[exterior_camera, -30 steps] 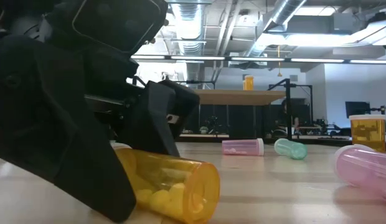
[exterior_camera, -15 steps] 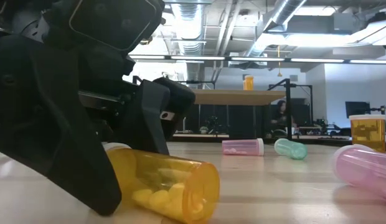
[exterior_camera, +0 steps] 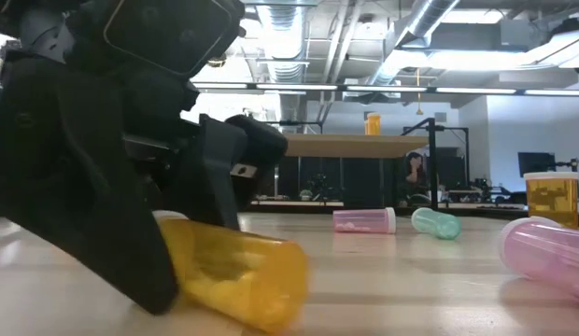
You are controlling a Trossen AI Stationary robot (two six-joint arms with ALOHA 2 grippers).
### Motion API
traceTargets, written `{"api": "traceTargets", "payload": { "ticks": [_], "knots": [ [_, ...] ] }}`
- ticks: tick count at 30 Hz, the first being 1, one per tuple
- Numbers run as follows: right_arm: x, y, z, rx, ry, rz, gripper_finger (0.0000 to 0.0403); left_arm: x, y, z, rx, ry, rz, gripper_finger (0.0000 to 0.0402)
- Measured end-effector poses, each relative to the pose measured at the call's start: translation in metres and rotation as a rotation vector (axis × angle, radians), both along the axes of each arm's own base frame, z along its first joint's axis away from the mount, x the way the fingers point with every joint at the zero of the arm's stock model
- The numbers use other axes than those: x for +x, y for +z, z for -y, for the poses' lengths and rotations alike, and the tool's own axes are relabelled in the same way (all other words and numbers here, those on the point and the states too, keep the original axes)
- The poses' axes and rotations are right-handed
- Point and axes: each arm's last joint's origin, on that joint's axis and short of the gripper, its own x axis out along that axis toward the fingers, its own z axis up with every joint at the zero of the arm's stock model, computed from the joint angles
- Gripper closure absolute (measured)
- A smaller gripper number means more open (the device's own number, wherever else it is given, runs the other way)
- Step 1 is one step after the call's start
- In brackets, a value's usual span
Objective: Pick and place medicine bottles onto shelf by color
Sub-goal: Put the small orange pill bottle on the shelf aligned with the other small orange pill bottles
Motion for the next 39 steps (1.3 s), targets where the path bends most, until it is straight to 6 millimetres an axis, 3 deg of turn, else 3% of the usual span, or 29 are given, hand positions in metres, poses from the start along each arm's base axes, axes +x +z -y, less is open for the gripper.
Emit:
{"api": "traceTargets", "payload": {
  "ticks": [4,10,14,19,26,31,39],
  "knots": [
    [-0.005,0.004,-0.004,-0.012,0.000,0.019,0.0288,-0.008,0.019,-0.009,0.089,0.031,-0.042,0.0280],
    [-0.012,0.004,-0.011,-0.111,-0.056,0.071,0.0288,-0.024,0.069,-0.028,0.210,0.090,-0.030,0.0300],
    [-0.022,-0.006,-0.009,-0.176,-0.117,0.100,0.0288,-0.036,0.098,-0.039,0.224,0.115,-0.023,0.0312],
    [-0.042,-0.015,0.002,-0.094,-0.198,0.207,0.0288,-0.044,0.112,-0.042,0.214,0.128,-0.019,0.0313],
    [-0.080,-0.036,0.014,0.099,-0.132,0.507,0.0288,-0.038,0.087,-0.036,0.156,0.065,0.020,0.0285],
    [-0.103,-0.056,0.018,0.170,-0.093,0.625,0.0288,-0.053,0.065,-0.049,0.024,0.078,0.121,0.0264],
    [-0.100,-0.065,0.027,0.167,-0.121,0.642,0.0288,-0.066,0.029,-0.066,-0.072,0.170,0.135,0.0239]
  ]
}}
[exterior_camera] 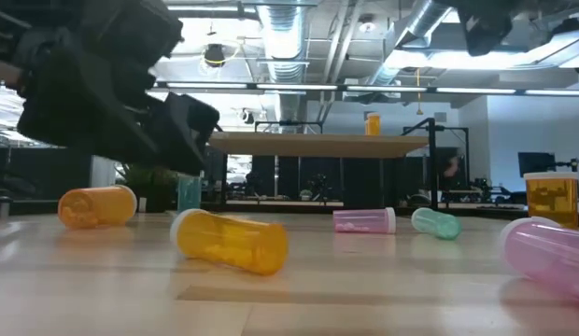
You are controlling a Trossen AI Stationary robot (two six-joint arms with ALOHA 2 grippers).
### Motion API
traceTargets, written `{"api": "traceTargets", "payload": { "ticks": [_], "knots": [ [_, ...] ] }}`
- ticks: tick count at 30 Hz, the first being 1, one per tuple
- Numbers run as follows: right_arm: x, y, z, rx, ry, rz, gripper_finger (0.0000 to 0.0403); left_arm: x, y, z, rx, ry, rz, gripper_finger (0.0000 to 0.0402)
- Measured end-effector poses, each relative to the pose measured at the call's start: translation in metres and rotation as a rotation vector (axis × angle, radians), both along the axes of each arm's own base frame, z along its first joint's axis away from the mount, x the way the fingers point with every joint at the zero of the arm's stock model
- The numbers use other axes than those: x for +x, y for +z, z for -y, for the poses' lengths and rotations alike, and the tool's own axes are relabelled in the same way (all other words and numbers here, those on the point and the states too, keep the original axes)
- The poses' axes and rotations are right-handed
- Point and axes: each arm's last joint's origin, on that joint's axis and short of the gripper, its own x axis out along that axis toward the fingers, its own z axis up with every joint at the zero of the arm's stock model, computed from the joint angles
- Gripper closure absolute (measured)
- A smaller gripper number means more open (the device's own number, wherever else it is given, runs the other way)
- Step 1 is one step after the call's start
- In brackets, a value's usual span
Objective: Pick and place medicine bottles onto shelf by color
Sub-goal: Put the small orange pill bottle on the shelf aligned with the other small orange pill bottles
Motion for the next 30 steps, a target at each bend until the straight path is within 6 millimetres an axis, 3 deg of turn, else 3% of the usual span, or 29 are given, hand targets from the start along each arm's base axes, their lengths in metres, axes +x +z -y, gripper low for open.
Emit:
{"api": "traceTargets", "payload": {
  "ticks": [9,16,22,30],
  "knots": [
    [0.009,0.000,0.011,0.012,-0.014,0.002,0.0288,0.020,-0.025,0.010,0.004,-0.016,-0.040,0.0186],
    [0.008,0.001,0.010,0.015,-0.004,0.006,0.0288,0.028,-0.034,0.013,0.016,-0.019,-0.063,0.0177],
    [0.008,0.001,0.010,0.014,-0.004,0.005,0.0288,0.029,-0.035,0.013,0.019,-0.019,-0.069,0.0199],
    [0.008,0.001,0.010,0.014,-0.004,0.005,0.0288,0.029,-0.036,0.013,0.035,-0.015,-0.077,0.0264]
  ]
}}
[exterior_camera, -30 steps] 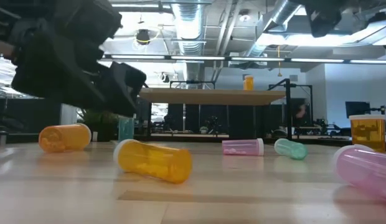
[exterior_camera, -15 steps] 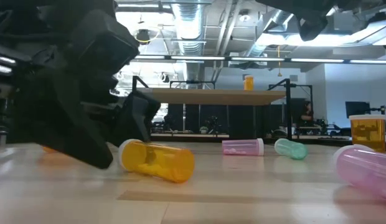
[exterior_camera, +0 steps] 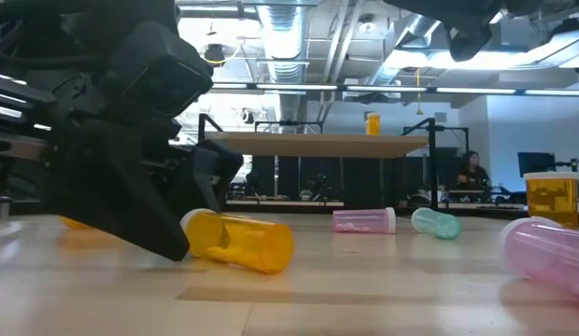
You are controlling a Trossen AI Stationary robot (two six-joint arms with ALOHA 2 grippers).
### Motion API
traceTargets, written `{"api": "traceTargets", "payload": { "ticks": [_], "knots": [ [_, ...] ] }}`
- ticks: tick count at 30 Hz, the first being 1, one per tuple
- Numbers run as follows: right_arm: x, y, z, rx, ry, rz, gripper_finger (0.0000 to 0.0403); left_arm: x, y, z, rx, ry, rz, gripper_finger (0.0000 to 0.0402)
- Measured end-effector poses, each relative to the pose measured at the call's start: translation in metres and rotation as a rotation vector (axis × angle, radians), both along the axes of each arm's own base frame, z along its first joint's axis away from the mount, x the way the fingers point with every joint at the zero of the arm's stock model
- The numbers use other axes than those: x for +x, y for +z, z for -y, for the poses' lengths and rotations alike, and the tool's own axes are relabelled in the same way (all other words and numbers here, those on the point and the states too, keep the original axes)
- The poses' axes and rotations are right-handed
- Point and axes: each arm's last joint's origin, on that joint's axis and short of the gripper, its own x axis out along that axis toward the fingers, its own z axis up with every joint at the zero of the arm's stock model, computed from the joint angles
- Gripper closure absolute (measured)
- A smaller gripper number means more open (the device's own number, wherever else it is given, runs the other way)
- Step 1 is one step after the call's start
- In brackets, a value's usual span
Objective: Pick and place medicine bottles onto shelf by color
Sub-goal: Put the small orange pill bottle on the shelf aligned with the other small orange pill bottles
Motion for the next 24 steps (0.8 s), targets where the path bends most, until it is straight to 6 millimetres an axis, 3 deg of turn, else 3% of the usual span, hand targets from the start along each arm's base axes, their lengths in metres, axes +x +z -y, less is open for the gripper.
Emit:
{"api": "traceTargets", "payload": {
  "ticks": [6,14,24],
  "knots": [
    [0.000,0.000,0.000,-0.001,0.000,-0.001,0.0288,0.000,0.000,0.000,-0.005,-0.005,-0.001,0.0299],
    [0.000,-0.001,0.000,-0.004,0.001,-0.005,0.0288,0.001,0.003,0.000,-0.013,-0.010,0.008,0.0298],
    [0.000,-0.001,0.000,-0.006,0.000,-0.005,0.0288,0.007,0.036,0.002,0.045,-0.031,-0.005,0.0298]
  ]
}}
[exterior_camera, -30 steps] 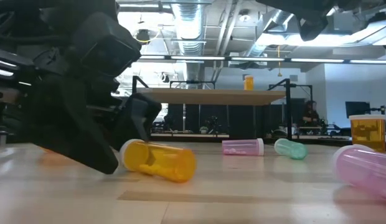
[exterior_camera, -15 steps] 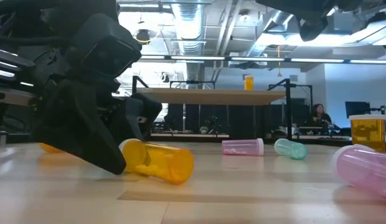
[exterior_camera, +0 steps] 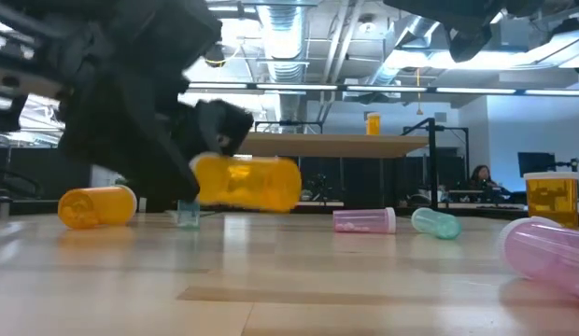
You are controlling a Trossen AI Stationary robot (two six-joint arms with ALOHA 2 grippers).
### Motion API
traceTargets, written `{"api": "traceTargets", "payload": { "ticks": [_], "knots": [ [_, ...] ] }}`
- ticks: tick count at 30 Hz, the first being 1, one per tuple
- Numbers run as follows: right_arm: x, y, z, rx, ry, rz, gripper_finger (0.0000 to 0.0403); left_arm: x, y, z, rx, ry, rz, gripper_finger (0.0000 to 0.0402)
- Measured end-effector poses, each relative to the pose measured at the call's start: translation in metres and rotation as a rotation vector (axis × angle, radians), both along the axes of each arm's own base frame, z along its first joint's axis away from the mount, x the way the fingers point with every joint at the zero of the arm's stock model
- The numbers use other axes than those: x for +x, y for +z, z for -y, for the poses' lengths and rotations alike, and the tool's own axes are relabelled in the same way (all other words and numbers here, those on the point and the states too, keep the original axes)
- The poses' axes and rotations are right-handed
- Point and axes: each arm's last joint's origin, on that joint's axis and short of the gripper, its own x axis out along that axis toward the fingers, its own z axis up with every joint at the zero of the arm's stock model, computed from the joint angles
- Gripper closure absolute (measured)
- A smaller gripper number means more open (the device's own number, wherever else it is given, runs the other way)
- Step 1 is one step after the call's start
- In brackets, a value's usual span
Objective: Pick and place medicine bottles onto shelf by color
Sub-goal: Put the small orange pill bottle on the shelf aligned with the other small orange pill bottles
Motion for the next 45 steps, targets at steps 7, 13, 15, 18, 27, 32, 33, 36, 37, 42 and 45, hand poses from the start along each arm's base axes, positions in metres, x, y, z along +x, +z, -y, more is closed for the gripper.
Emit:
{"api": "traceTargets", "payload": {
  "ticks": [7,13,15,18,27,32,33,36,37,42,45],
  "knots": [
    [0.005,0.001,0.006,0.062,-0.028,0.016,0.0288,0.002,0.037,-0.008,0.119,0.016,-0.040,0.0297],
    [0.017,0.001,0.024,0.172,-0.042,0.015,0.0287,0.001,0.075,-0.016,0.214,0.045,-0.065,0.0297],
    [0.021,0.000,0.031,0.211,-0.046,0.014,0.0280,-0.001,0.083,-0.019,0.257,0.065,-0.077,0.0297],
    [0.027,0.000,0.041,0.219,-0.045,0.007,0.0259,-0.003,0.094,-0.024,0.300,0.089,-0.094,0.0297],
    [0.050,-0.006,0.056,0.293,0.028,-0.040,0.0148,-0.003,0.101,-0.031,0.349,0.133,-0.114,0.0297],
    [0.077,-0.019,0.058,0.409,0.090,-0.084,0.0127,-0.006,0.104,-0.034,0.404,0.165,-0.104,0.0297],
    [0.081,-0.024,0.060,0.423,0.092,-0.100,0.0127,-0.005,0.107,-0.034,0.402,0.166,-0.098,0.0297],
    [0.091,-0.030,0.067,0.469,0.101,-0.093,0.0127,-0.007,0.115,-0.034,0.410,0.167,-0.110,0.0297],
    [0.093,-0.031,0.070,0.483,0.102,-0.090,0.0127,-0.006,0.118,-0.033,0.410,0.169,-0.105,0.0297],
    [0.101,-0.036,0.080,0.521,0.146,-0.049,0.0127,-0.005,0.128,-0.030,0.426,0.153,-0.099,0.0297],
    [0.102,-0.036,0.079,0.532,0.195,-0.029,0.0127,-0.004,0.131,-0.030,0.428,0.151,-0.091,0.0297]
  ]
}}
